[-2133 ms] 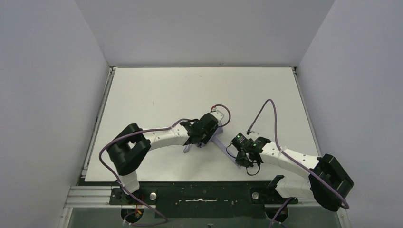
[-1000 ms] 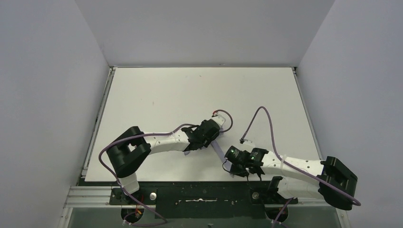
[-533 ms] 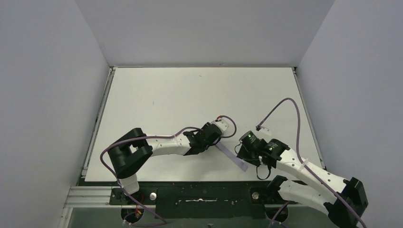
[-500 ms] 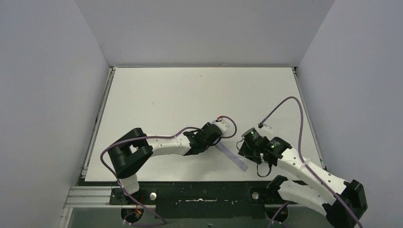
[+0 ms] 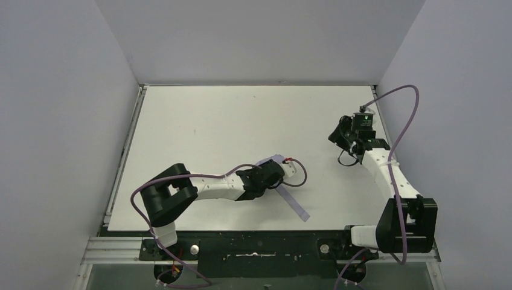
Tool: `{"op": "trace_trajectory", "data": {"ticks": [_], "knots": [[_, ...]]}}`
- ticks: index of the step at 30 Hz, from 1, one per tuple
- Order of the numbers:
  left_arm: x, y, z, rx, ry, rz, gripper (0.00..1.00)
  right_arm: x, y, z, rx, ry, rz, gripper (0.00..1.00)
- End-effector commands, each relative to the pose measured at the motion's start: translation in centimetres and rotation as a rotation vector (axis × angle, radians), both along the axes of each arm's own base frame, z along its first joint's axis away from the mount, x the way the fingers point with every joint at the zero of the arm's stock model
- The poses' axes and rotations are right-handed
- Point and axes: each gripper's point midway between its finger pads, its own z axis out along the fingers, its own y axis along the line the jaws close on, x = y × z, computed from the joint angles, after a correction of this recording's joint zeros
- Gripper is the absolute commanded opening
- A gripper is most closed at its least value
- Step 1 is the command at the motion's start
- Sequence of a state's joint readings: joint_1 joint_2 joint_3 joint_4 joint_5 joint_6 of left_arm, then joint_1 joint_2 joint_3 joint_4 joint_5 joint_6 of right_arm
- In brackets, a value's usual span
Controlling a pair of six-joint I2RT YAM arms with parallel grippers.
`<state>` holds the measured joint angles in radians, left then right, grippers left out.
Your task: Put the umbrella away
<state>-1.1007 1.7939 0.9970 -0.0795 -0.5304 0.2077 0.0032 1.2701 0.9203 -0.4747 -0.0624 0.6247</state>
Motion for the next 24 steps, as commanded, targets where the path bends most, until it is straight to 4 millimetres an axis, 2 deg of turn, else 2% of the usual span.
{"op": "trace_trajectory", "data": {"ticks": [1,3,7,10,12,16,18,24], "knots": [[-1.0,0.0,-1.6,0.128,0.017,-0.149,0.00,8.8,2.0,8.4,-0.053,-0.511,0.207,0.50],[-0.9,-0.3,-1.7,0.165,-0.016,-0.185,0.00,10.5,3.9,10.6,-0.058,-0.683,0.331,0.53],[-1.0,-1.4,-1.8,0.206,-0.104,-0.256,0.00,11.9,7.3,13.2,-0.102,-0.816,0.604,0.64],[-1.1,-1.6,-2.1,0.236,-0.147,-0.292,0.00,12.6,10.0,13.1,-0.137,-0.808,0.790,0.64],[-1.1,-1.7,-2.2,0.248,-0.172,-0.310,0.00,12.1,12.4,11.8,-0.228,-0.800,1.012,0.62],[-1.3,-1.8,-2.5,0.260,-0.191,-0.342,0.00,7.1,17.0,6.4,-0.368,-0.676,1.508,0.61],[-1.5,-1.8,-2.6,0.262,-0.192,-0.358,0.00,4.6,18.3,4.6,-0.366,-0.603,1.699,0.63],[-2.0,-1.8,-3.3,0.253,-0.200,-0.392,0.00,-0.7,19.8,2.4,-0.228,-0.454,1.958,0.66]]}}
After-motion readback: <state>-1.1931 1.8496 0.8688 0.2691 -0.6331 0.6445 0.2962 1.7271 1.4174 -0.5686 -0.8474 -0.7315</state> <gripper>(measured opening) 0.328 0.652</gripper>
